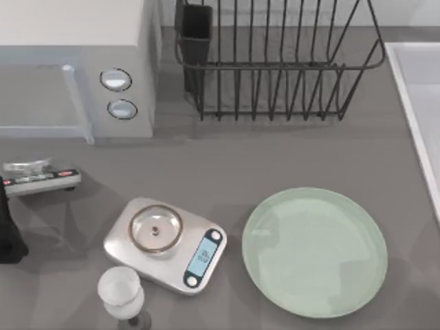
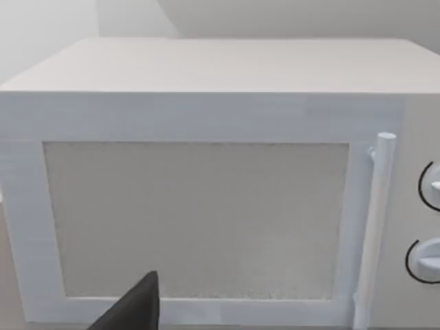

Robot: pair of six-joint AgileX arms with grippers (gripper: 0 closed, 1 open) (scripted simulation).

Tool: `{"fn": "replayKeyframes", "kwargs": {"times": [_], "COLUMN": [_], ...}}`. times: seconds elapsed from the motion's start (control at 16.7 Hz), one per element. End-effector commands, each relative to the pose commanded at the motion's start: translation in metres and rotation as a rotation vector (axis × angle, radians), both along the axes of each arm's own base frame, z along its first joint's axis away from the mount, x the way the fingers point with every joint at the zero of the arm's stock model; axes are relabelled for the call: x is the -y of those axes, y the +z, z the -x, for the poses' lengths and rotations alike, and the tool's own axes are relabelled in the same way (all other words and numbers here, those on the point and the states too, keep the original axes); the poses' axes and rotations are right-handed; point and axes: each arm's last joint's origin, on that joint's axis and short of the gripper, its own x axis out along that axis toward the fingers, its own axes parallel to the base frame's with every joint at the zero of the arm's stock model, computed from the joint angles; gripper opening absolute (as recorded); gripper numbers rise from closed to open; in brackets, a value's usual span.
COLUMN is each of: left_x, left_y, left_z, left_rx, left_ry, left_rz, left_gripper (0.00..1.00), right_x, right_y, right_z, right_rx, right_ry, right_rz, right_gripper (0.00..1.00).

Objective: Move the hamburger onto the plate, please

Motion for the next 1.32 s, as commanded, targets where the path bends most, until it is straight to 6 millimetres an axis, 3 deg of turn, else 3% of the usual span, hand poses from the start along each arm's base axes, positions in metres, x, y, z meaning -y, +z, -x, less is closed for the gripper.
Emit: {"fn": "replayKeyframes", "kwargs": {"times": [0.18,0.96,1.32], "left_x": [0.0,0.0,0.0], "left_y": [0.0,0.0,0.0], "left_z": [0.0,0.0,0.0], "left_rx": [0.0,0.0,0.0], "left_ry": [0.0,0.0,0.0], "left_rz": [0.0,0.0,0.0], "left_gripper": [1.0,1.0,1.0], "right_x": [0.0,0.0,0.0], "right_y": [0.0,0.0,0.0], "right_z": [0.0,0.0,0.0], "right_rx": [0.0,0.0,0.0], "right_ry": [0.0,0.0,0.0], "right_rz": [0.0,0.0,0.0], "right_gripper": [1.0,0.02,0.0]}}
